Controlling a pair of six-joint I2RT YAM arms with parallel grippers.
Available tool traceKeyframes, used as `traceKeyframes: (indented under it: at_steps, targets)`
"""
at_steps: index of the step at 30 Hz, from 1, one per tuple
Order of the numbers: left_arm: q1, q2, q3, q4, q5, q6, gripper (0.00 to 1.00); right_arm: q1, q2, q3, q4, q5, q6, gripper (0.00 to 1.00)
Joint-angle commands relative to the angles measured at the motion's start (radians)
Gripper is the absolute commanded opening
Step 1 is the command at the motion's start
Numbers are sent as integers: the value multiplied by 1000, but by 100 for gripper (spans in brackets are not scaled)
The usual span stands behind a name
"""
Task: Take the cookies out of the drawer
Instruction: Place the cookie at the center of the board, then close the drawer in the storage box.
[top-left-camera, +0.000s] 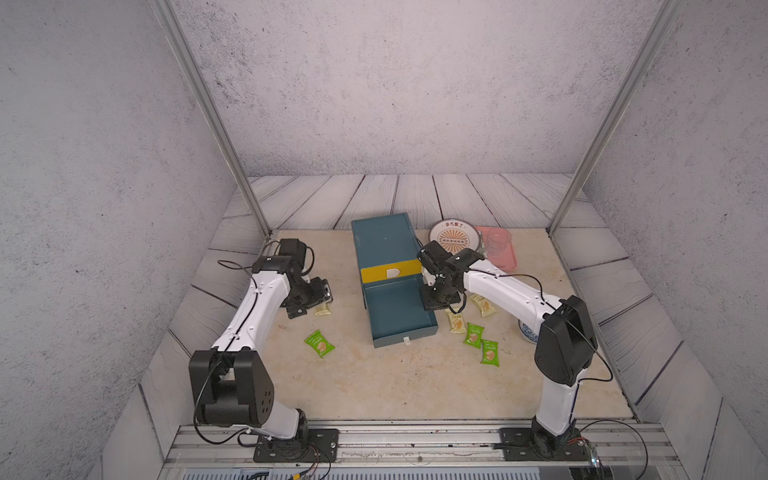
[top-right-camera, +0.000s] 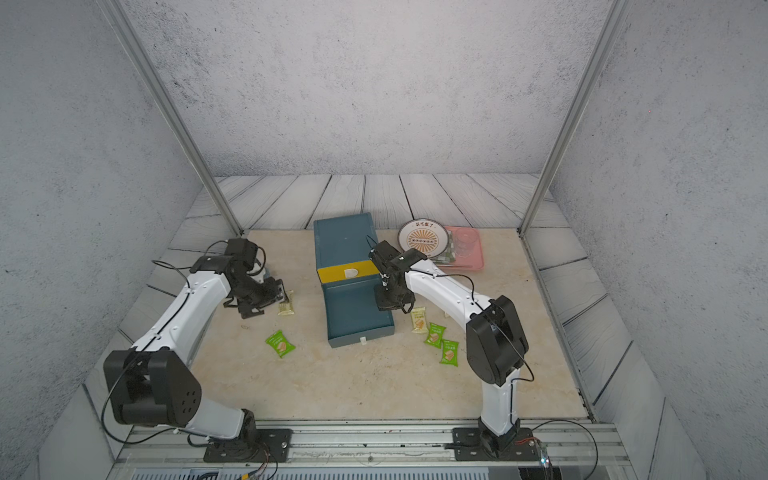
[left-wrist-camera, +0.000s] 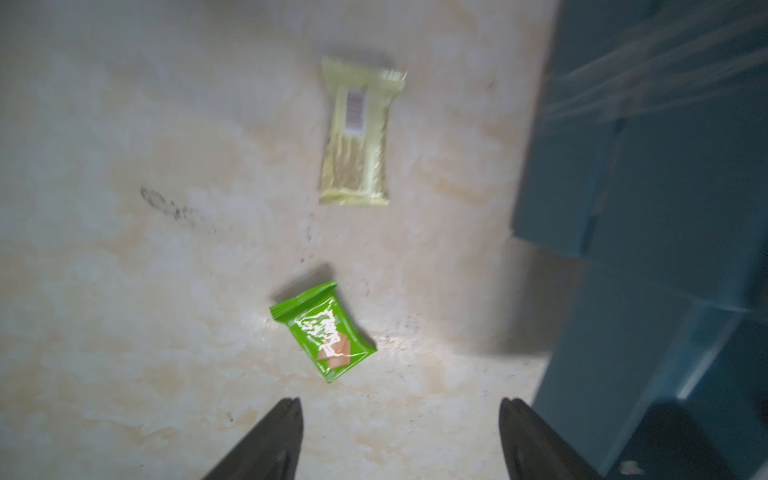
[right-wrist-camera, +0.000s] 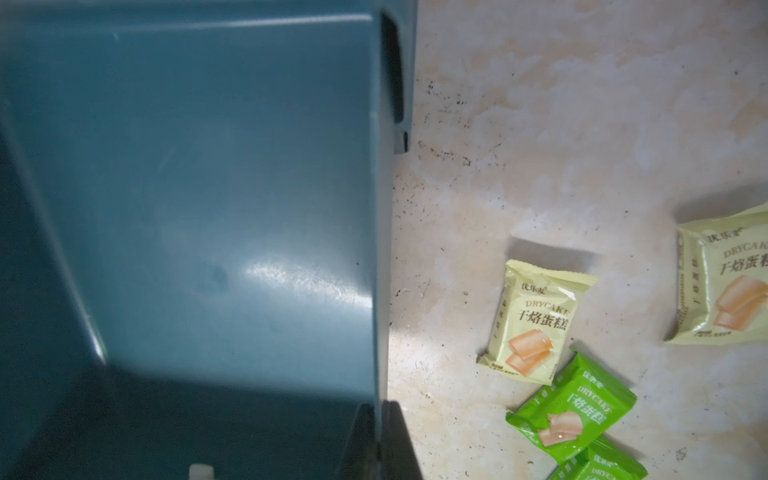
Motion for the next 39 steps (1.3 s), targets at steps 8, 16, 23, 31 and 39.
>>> traceKeyframes:
  at_steps: [8, 16, 23, 31, 39]
  targets:
    - [-63, 169, 430, 177, 150, -148, 82, 3, 15, 46, 20, 12, 29, 0]
    - [-111, 487, 820, 65, 75, -50, 82, 3, 23, 42, 22, 8, 34, 0]
    - [-109, 636, 971, 52, -14, 0, 83, 3, 30, 45, 9, 17, 38, 0]
    - [-107, 752, 1041, 172, 131, 1, 85, 2, 13, 26, 21, 35, 61, 0]
    - [-109, 828, 1018, 221, 273, 24, 84, 3, 18, 39, 25, 28, 61, 0]
